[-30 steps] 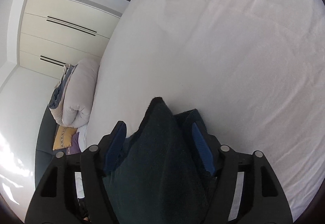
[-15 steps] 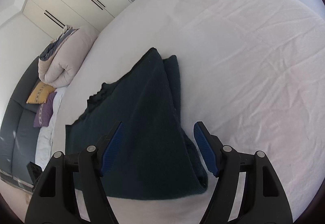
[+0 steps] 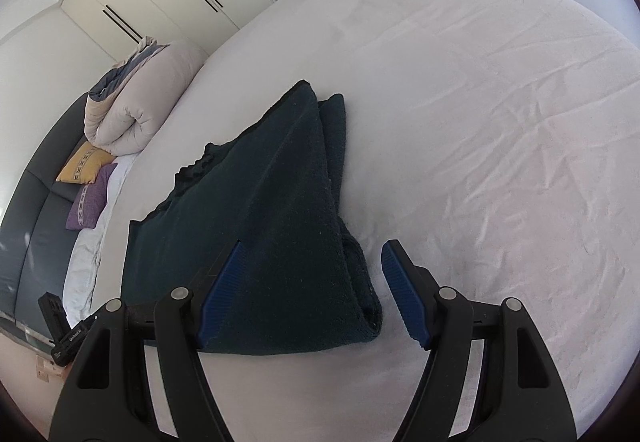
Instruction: Fold small clothes
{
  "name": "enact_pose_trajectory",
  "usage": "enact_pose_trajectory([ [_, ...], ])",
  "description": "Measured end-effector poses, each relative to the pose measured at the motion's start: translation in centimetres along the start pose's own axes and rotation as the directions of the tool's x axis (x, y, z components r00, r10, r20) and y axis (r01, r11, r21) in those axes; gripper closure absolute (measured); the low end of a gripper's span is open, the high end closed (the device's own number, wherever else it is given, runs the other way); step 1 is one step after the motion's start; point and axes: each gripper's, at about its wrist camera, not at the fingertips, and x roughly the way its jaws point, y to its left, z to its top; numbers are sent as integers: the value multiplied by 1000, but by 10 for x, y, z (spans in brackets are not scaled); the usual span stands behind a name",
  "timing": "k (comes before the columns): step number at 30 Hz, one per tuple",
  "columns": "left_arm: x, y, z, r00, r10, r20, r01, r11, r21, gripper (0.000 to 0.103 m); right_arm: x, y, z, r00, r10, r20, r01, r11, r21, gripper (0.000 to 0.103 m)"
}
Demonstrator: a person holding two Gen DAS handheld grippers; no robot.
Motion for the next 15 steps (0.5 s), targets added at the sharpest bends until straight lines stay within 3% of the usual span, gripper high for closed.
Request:
enact_pose_trajectory([
  [1,3,2,0,1000,-1,-15,1,1000,-2,55,5,2,5,1000,-2,-4,2,1000,-1,33],
  [6,8,-1,-3,998,58,-31,-56,997,57,73,16,5,6,999,-10,-39,9,1000,-29,34],
  [11,8,-6,-3,993,118,-29,-114,988,101,87,26,11,1,997,-39,-70,34,997,-62,56],
  [13,9,-10,-4,990,139,-29,-135,983,125,91,27,15,-1,995,-65,-71,58,994,-93,72],
  [15,9,-12,-4,988,151,-27,-146,980,137,94,27,18,-2,993,-90,-75,80,990,-119,75],
])
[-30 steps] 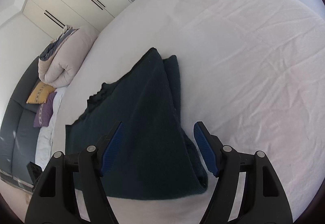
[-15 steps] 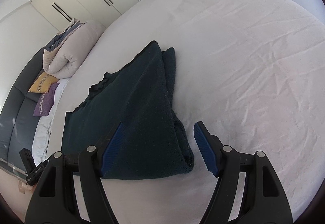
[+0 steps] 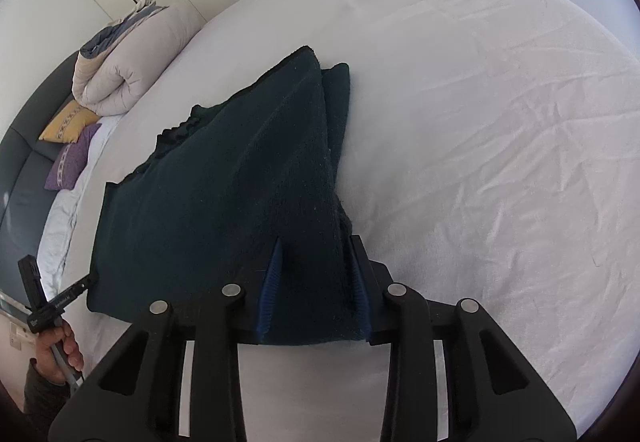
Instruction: Fold small clothes
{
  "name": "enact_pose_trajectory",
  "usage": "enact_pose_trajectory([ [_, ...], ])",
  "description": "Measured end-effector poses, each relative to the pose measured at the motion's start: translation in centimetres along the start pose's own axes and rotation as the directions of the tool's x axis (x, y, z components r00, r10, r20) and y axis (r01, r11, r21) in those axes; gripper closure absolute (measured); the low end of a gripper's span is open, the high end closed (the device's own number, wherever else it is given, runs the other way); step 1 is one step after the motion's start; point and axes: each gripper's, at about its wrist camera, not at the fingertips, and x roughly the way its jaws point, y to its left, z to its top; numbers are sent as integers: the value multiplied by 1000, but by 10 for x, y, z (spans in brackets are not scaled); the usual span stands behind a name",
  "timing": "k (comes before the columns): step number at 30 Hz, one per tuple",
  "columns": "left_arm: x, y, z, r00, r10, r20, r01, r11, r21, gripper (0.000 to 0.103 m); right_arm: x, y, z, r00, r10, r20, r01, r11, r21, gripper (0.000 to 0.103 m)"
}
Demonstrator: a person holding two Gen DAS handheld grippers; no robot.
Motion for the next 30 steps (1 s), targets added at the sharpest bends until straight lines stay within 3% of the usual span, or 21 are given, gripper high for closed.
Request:
enact_pose_trajectory([
  [4,0,-3,0,1000,22,3,-22,1000,20,96,-4,2,0,1000,-29,1,29,999,-28,86],
  [9,-2,-6,-1,999,42,6,-42,998,38,97,-9,8,-2,998,-57,13,57,997,-54,91],
  [24,-13,-8,-9,999,44,21,-44,998,35,98,-24,6,-9,998,-55,29,56,998,-38,93],
  [26,-13,-9,-9,999,42,22,-43,998,35,98,-19,1,-10,999,-40,-15,40,999,-18,93],
  [30,-12,-10,-9,999,39,22,-39,999,37,98,-22,-11,-7,1000,27,-10,-26,999,48,92],
])
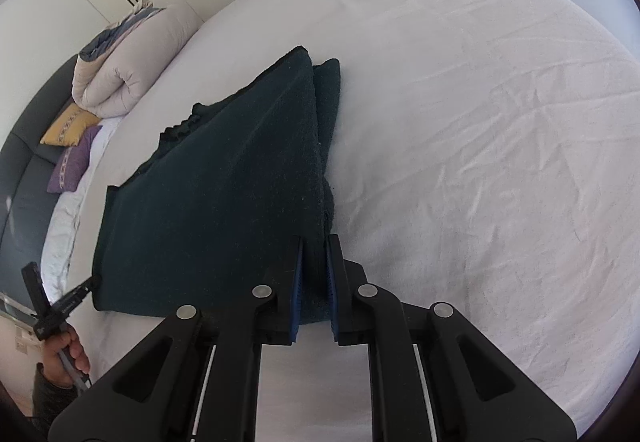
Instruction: Fold small clothes
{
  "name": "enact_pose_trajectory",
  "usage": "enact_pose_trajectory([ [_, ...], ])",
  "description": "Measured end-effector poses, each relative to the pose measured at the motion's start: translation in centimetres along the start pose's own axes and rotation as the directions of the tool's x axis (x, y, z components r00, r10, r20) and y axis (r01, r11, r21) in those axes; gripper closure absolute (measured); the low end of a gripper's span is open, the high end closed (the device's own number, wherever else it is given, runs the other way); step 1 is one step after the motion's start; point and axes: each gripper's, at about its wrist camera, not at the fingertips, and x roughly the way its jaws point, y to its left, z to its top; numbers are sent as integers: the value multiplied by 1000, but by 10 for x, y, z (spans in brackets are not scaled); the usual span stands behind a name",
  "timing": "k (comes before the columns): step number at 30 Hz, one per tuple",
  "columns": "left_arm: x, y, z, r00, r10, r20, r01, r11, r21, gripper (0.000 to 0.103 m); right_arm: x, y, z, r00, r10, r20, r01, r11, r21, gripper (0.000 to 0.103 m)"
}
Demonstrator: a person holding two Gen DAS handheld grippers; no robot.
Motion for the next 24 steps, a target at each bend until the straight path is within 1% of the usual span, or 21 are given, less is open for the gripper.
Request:
enact_pose_trajectory([
  [2,1,0,0,1000,-3,0,3,1000,0,98,1,-1,2,1000,2,-5,-2,1000,11,92],
  [8,2,-1,-1,1000,-5,-2,5,1000,-2,98,6,9,4,999,-38,3,38,998,-50,92],
  [10,2,0,-1,1000,-8,-1,8,1000,-3,98,5,10,3,998,-58,16,59,997,-53,93],
  [13,0,1,-1,1000,-11,2,11,1000,-4,98,-1,9,-2,997,-78,28,79,996,-44,97],
  [17,-5,3,-4,1000,-20,8,20,1000,-16,98,-10,16,-12,993,-112,29,114,990,-83,98],
  [20,-4,5,-11,1000,-20,-3,20,1000,-18,98,-15,20,-17,992,-123,33,126,987,-104,98],
  [22,1,6,-15,1000,-23,-17,23,999,-23,98,-14,16,-18,992,-124,27,126,988,-92,98],
  [24,3,8,-16,999,-30,-19,29,999,-32,98,-6,8,-18,992,-123,2,123,989,-78,98],
])
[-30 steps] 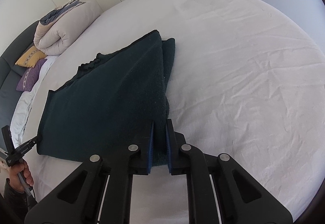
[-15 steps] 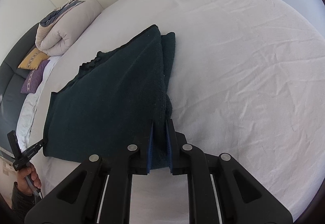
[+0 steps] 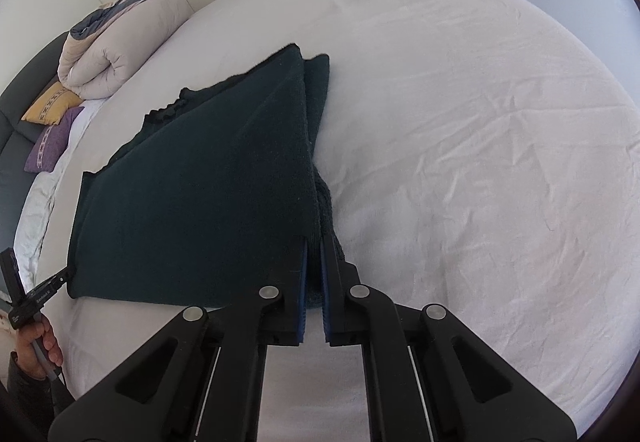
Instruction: Fold small clothes
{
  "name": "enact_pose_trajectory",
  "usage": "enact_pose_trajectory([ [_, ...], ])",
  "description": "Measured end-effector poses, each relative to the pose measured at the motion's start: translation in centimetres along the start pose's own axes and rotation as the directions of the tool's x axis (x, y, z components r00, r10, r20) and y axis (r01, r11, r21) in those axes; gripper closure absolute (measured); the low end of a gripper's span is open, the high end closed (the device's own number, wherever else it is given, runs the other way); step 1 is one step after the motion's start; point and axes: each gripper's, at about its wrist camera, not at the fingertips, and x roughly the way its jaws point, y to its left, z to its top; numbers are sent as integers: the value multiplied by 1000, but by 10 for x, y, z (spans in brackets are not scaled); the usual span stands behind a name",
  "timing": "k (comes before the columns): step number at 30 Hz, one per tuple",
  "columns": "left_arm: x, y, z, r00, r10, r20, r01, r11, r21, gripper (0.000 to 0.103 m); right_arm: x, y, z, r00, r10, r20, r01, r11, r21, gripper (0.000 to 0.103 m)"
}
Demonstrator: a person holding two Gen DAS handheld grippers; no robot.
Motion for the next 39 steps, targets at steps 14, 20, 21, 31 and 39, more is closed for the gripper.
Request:
enact_pose_trajectory([
  [14,0,4,-3,1000,-4,13,4,1000,-15,98,2,-8,-11,1000,21,0,-21,999,32,98],
  [20,-1,8,-2,1000,-10,10,11,1000,-27,98,4,-15,-12,999,42,-2,-42,997,71,98],
  [21,-1,9,-2,1000,-12,8,12,1000,-28,98,4,-16,-12,999,47,-2,-47,996,80,98],
  [31,-33,33,0,998,5,64,3,992,-126,71,-6,-33,-12,997,79,-2,-77,984,162,74],
  [39,-29,-26,57,985,-49,163,52,999,-11,56,-27,27,18,968,212,133,-226,969,103,47],
])
